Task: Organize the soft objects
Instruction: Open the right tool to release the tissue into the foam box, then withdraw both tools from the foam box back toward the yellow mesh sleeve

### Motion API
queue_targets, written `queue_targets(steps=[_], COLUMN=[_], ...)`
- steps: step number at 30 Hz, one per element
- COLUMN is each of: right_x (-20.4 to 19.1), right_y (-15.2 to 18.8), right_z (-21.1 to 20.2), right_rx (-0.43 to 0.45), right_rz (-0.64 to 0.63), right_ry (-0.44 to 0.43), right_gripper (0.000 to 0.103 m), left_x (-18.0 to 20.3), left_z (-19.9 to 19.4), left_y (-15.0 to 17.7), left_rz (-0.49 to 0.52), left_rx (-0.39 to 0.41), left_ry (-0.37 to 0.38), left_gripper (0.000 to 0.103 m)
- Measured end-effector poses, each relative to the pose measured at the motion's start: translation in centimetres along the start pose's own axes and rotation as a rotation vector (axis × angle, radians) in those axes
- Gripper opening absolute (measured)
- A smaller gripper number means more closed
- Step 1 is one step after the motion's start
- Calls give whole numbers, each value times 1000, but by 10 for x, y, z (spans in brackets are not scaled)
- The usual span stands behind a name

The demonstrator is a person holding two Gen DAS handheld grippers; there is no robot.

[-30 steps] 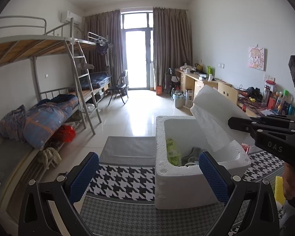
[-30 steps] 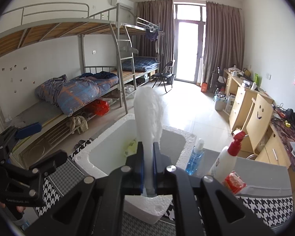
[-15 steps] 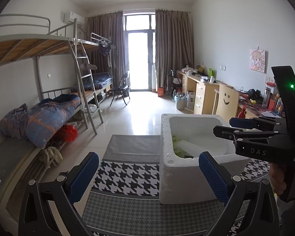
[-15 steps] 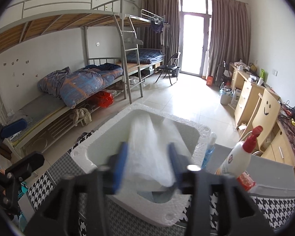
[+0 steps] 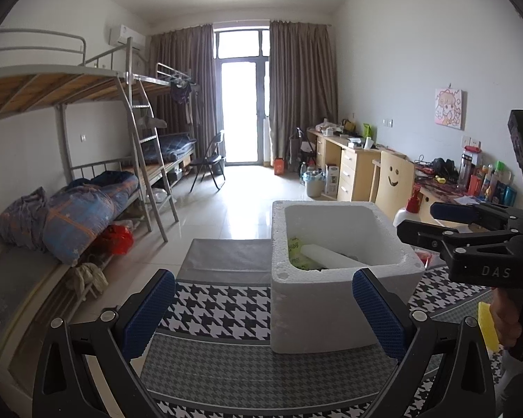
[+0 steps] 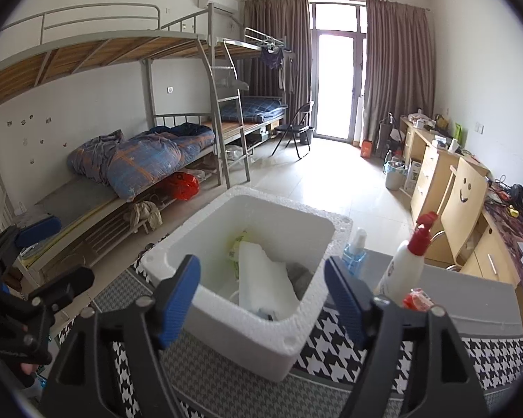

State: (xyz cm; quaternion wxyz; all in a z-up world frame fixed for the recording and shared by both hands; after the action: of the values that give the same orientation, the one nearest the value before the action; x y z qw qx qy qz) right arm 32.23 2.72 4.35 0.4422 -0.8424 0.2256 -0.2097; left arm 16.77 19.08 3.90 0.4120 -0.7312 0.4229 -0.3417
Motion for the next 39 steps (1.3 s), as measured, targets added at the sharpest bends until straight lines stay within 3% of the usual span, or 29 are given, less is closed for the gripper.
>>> queue_targets(steps=[8, 29, 39], right_x=[-6, -30, -27], right_y=[7, 35, 61], right_z=[-24, -76, -90], right_rx=[47, 114, 128], right_rz=[-10, -25, 11], right_ry=[16, -11, 2], right_gripper=[92, 92, 92], left_x=[6, 31, 42], left_z=[-20, -63, -86], left_y=[4, 27, 46], left_rz=[0, 9, -16], left_rx=[13, 47, 99], left_ry=[12, 74, 105], left_gripper=[102, 102, 102])
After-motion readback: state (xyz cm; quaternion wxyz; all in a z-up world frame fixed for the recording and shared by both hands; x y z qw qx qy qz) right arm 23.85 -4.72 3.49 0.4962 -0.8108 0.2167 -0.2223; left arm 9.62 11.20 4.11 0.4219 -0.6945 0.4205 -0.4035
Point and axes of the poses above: each gripper's, at about its wrist camera, not at the fingertips, and z roughly the way its jaws point, x to its right, y to its underside, the point moved 2 cm from there along z, roughly the way its jaws point, and after that the axes turned 10 degrees about -z, right-handed, at the moved point
